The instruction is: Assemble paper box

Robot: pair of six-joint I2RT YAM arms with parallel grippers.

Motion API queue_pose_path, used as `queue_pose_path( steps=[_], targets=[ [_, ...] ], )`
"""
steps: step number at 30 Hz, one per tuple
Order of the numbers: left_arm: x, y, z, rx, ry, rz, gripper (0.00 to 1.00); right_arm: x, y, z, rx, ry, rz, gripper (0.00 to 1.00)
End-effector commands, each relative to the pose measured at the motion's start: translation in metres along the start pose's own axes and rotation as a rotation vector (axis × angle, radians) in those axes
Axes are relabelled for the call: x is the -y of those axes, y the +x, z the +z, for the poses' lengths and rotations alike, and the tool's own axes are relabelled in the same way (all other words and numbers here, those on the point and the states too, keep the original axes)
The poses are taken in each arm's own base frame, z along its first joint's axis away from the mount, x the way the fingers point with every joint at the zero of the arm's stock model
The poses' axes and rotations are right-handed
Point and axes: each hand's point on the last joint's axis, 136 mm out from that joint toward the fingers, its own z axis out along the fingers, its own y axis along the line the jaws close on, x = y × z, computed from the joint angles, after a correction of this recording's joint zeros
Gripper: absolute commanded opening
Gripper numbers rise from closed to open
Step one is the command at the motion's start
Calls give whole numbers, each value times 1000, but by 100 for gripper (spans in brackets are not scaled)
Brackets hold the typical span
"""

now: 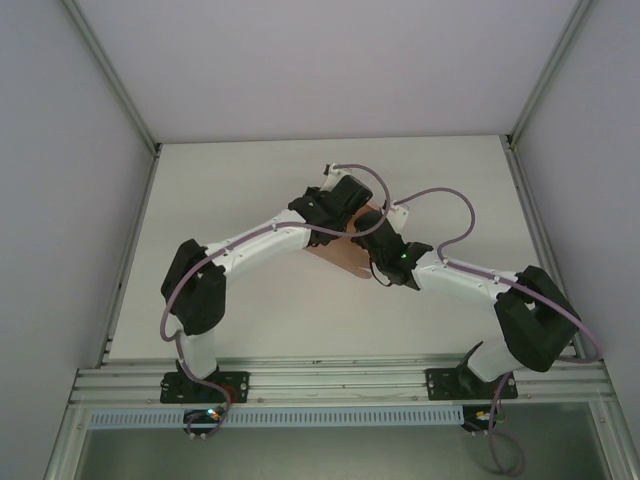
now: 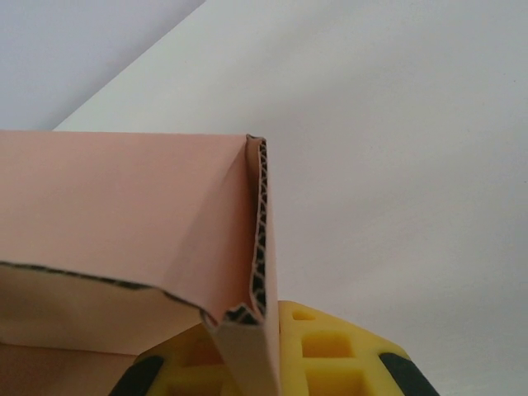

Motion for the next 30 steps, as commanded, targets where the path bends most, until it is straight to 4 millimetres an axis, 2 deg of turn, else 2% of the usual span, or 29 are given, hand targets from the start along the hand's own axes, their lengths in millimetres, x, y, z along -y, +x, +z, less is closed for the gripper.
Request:
queue_pose_path(
  steps=[1, 5, 9, 12, 14, 16, 18, 19, 25, 30],
  targets=[
    [-28, -19, -1, 44, -11, -71, 0, 32, -10, 2, 74, 130, 16, 0],
    [2, -21, -15, 69, 99, 22, 0, 25, -12, 1, 72, 95, 7, 2],
    [27, -14, -20, 57, 200, 86, 0, 12, -12, -3, 49, 22, -22, 20],
    [34, -9, -21, 41, 238, 103, 0, 1, -14, -11, 38, -45, -29, 42],
    [33, -7, -22, 39, 241, 106, 0, -2, -16, -19, 41, -90, -22, 60],
    [32, -4, -24, 42, 251, 108, 0, -3, -19, -27, 41, -118, -22, 83],
    [31, -3, -24, 43, 271, 103, 0, -3, -20, -35, 33, -138, -33, 97],
    [30, -1, -25, 43, 279, 104, 0, -5, -19, -38, 24, -153, -50, 100],
    [32, 7, -26, 41, 385, 149, 0, -10, -21, -66, -23, -230, -135, 100],
    [37, 35, -25, -32, 623, 312, 0, 5, -21, -97, -42, -283, -176, 100]
  ],
)
